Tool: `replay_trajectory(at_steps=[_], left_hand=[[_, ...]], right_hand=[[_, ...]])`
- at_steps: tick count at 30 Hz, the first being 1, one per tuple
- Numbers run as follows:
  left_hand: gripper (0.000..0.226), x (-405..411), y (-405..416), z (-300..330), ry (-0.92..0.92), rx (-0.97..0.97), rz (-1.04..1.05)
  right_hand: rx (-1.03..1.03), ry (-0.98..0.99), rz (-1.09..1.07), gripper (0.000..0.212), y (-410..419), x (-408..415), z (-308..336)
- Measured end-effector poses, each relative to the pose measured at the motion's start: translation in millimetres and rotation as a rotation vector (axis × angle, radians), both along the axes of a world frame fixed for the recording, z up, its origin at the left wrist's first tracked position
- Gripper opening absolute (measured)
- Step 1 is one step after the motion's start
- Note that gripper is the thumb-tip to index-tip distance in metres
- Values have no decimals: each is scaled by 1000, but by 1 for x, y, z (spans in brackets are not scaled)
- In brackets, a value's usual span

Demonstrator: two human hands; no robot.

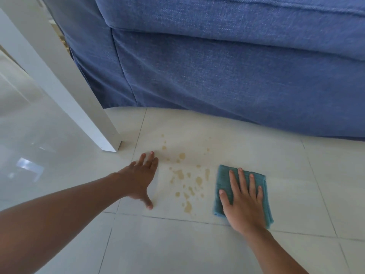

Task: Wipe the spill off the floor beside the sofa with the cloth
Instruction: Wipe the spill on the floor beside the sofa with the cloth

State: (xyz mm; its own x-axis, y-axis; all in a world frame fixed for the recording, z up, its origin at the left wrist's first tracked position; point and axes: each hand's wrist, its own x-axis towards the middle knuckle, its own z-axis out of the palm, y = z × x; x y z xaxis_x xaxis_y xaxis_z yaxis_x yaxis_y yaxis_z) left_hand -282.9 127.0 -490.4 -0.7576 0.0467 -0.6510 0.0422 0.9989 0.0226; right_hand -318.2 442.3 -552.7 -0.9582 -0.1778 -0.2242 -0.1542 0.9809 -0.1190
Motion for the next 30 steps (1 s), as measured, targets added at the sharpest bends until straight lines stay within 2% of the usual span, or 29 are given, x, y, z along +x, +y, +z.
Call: replay_trajectory(at_steps=[3, 6, 8, 9, 11, 13, 14, 17, 20, 22, 25, 26, 28, 30], left_hand=[[152, 1, -4, -2, 8, 5, -3], [152, 1, -2, -4, 0, -10, -16], [153, -1, 1, -3, -19, -23, -18], [153, -2, 1, -2, -26, -25, -22], [154, -2, -3, 0, -21, -28, -38], [155, -2, -9, 2, -38, -31, -77], [156, -2, -12, 2, -50, -32, -96], [155, 0, -16, 2, -53, -38, -114], [154, 0, -15, 3, -25, -46, -112], [154, 1, -15, 3, 6, -64, -110], [154, 6, -18, 1, 26, -57, -59], [155, 8, -19, 1, 15, -41, -30], [157, 9, -21, 2, -10, -23, 9], [160, 4, -21, 3, -34, -32, 11]], right_hand=[[-23, -18, -187, 72, -45, 7, -4], [-103, 62, 36, 72, -53, 58, -6], [-64, 81, 184, 73, -24, 71, -7], [-41, 103, 193, 73, -13, 65, -7], [-9, 124, 31, 74, -17, 41, -8], [-33, 62, -168, 76, -57, 27, -7], [-54, 45, -200, 76, -79, 33, -4], [-145, 93, 33, 73, -98, 84, -4], [-135, 88, 211, 72, -53, 94, -5], [-81, 121, 107, 73, -43, 66, -6], [-99, 7, -141, 74, -90, 27, -4], [-101, -10, -129, 73, -107, 33, -2], [-161, 56, 53, 73, -116, 62, -3], [-170, 62, 242, 72, -87, 82, -5]])
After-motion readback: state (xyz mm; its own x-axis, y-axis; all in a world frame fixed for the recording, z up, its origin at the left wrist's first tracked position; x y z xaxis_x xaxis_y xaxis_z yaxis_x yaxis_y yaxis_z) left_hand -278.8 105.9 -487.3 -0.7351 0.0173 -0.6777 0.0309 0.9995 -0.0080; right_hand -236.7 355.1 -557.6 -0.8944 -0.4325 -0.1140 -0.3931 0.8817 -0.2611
